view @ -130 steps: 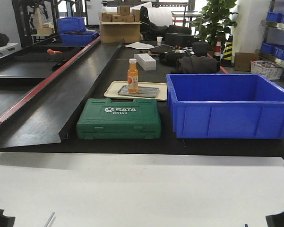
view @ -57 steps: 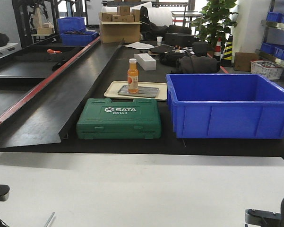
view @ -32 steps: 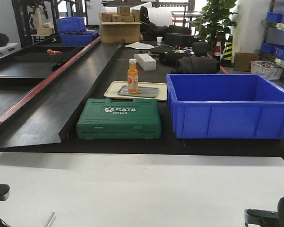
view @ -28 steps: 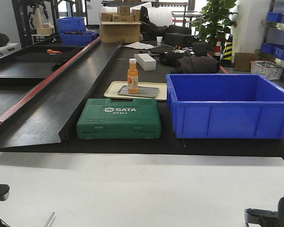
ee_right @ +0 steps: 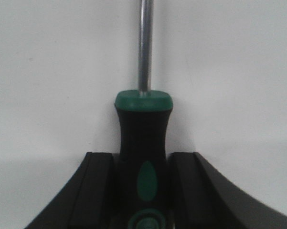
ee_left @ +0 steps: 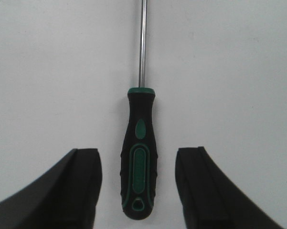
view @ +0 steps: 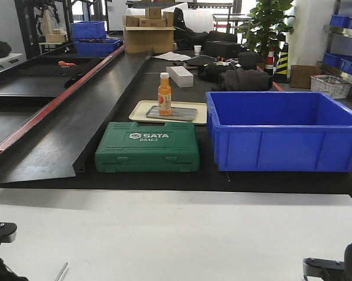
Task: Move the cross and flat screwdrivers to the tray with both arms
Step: 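Lift both held screwdrivers upright off the table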
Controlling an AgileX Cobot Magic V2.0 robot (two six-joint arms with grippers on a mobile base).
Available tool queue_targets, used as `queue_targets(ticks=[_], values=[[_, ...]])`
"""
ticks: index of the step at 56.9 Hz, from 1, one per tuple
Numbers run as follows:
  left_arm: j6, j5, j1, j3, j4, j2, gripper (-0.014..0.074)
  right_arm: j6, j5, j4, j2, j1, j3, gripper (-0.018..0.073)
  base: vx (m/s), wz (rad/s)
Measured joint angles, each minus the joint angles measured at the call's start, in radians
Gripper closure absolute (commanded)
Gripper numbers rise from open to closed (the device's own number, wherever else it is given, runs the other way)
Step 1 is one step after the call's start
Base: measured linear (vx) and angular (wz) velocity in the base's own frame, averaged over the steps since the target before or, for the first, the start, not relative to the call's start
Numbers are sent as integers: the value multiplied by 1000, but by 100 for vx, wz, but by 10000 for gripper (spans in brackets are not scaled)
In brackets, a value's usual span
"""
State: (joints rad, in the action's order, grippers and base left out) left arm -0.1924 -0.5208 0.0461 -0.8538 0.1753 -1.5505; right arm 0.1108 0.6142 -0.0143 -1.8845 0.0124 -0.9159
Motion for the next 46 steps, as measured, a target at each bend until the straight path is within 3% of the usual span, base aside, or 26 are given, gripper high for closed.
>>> queue_targets(ticks=[23,46], values=[[0,-154,0,-133,0,-236,109,-1,0,0,0,0,0,571,0,0],[0,-153,0,-145,-1,-355,126,-2,0,0,0,0,0,571,0,0]])
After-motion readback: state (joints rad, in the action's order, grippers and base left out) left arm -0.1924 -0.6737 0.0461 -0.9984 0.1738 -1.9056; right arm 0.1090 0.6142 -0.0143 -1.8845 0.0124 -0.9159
